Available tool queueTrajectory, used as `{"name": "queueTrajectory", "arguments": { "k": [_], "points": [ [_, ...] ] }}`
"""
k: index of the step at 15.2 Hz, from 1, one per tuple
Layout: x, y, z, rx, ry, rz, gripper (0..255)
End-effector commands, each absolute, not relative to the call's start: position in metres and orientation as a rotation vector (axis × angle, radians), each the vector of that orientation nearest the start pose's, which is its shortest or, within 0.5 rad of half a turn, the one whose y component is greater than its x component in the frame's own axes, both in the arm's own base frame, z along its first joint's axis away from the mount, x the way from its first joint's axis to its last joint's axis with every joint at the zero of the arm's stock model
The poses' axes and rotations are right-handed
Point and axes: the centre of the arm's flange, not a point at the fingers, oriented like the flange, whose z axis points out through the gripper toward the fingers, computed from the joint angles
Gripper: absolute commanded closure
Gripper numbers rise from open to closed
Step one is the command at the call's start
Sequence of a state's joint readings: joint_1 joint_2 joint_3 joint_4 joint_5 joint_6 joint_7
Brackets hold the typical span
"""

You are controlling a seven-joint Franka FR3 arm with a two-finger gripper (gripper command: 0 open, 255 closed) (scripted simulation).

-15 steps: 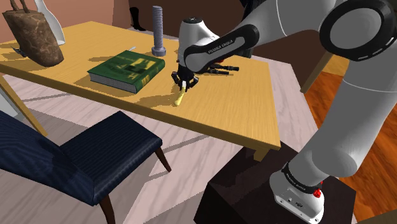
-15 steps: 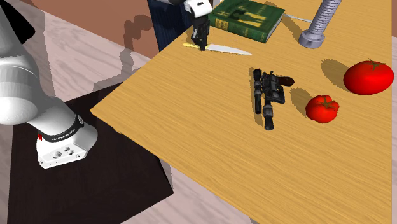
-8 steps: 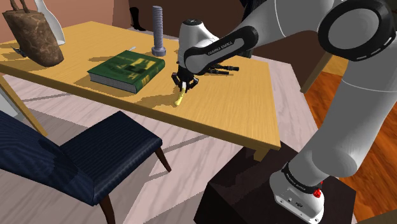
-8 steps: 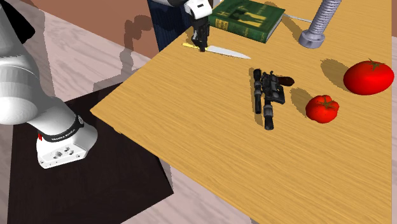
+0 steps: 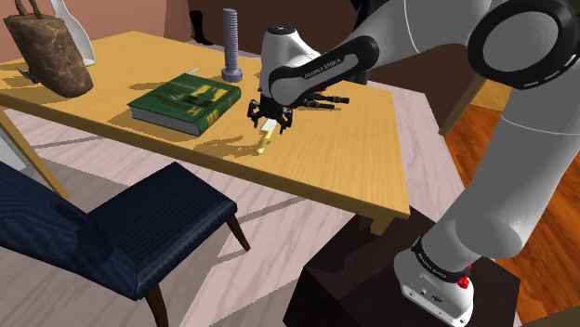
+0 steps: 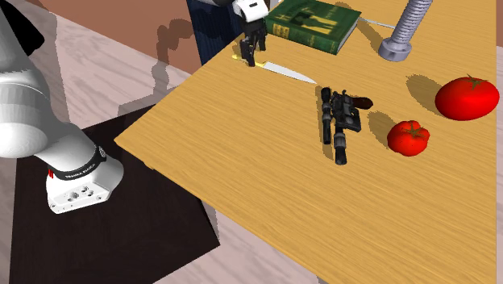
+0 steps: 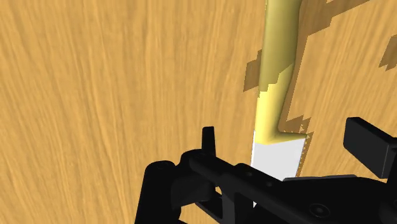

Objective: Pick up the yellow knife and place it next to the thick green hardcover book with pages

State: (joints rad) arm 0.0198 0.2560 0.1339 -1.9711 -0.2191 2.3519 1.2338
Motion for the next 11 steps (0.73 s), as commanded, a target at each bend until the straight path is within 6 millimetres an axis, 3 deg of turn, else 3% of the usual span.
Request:
{"name": "queueTrajectory", "arguments": {
  "k": [1, 3, 11],
  "points": [
    [0.606, 0.089, 0.375, -2.805, 1.428, -0.289, 0],
    [0.602, 0.092, 0.398, -2.805, 1.428, -0.289, 0],
    [0.602, 0.092, 0.398, -2.805, 1.428, -0.289, 0]
  ]
}}
